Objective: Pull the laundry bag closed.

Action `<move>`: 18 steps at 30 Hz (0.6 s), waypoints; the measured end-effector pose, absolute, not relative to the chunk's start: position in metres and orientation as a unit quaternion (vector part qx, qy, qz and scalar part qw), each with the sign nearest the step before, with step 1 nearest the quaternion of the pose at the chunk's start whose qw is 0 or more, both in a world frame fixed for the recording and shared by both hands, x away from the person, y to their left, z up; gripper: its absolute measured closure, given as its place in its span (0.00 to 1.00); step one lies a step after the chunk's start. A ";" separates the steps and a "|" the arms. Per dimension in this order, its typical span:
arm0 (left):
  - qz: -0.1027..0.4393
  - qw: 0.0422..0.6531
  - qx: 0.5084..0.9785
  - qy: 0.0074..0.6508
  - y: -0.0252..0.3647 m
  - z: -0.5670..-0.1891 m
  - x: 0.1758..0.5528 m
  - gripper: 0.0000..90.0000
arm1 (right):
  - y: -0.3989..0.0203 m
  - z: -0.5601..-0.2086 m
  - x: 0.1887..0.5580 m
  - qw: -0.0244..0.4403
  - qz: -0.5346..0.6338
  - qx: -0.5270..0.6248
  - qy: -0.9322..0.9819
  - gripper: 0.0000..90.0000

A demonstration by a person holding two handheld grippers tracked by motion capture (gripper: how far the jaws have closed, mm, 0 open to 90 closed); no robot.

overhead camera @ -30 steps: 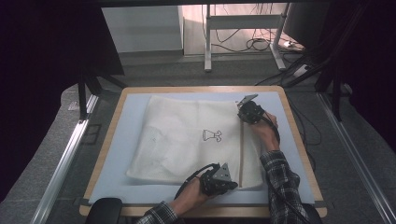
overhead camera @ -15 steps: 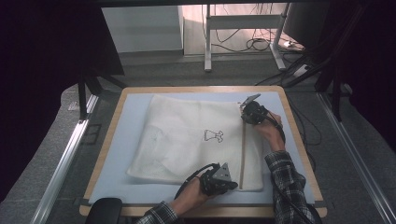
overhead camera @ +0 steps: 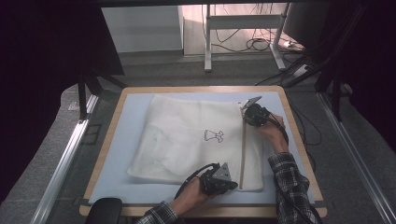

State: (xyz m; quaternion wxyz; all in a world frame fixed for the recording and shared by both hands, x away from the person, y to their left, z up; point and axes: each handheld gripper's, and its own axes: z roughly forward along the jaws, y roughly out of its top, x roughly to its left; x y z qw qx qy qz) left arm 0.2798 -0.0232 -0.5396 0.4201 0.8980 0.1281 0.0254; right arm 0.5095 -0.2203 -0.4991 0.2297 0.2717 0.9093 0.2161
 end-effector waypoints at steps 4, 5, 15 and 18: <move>0.027 0.420 0.898 0.128 -0.023 -0.540 0.279 1.00 | -0.216 -0.500 0.510 0.252 0.203 0.260 0.910 0.96; 0.027 0.420 0.898 0.128 -0.023 -0.540 0.279 1.00 | -0.215 -0.500 0.511 0.258 0.201 0.257 0.910 0.96; 0.028 0.420 0.898 0.130 -0.023 -0.540 0.279 1.00 | -0.208 -0.502 0.523 0.282 0.196 0.256 0.904 0.96; 0.029 0.420 0.898 0.129 -0.023 -0.540 0.279 1.00 | -0.208 -0.502 0.526 0.281 0.199 0.257 0.903 0.96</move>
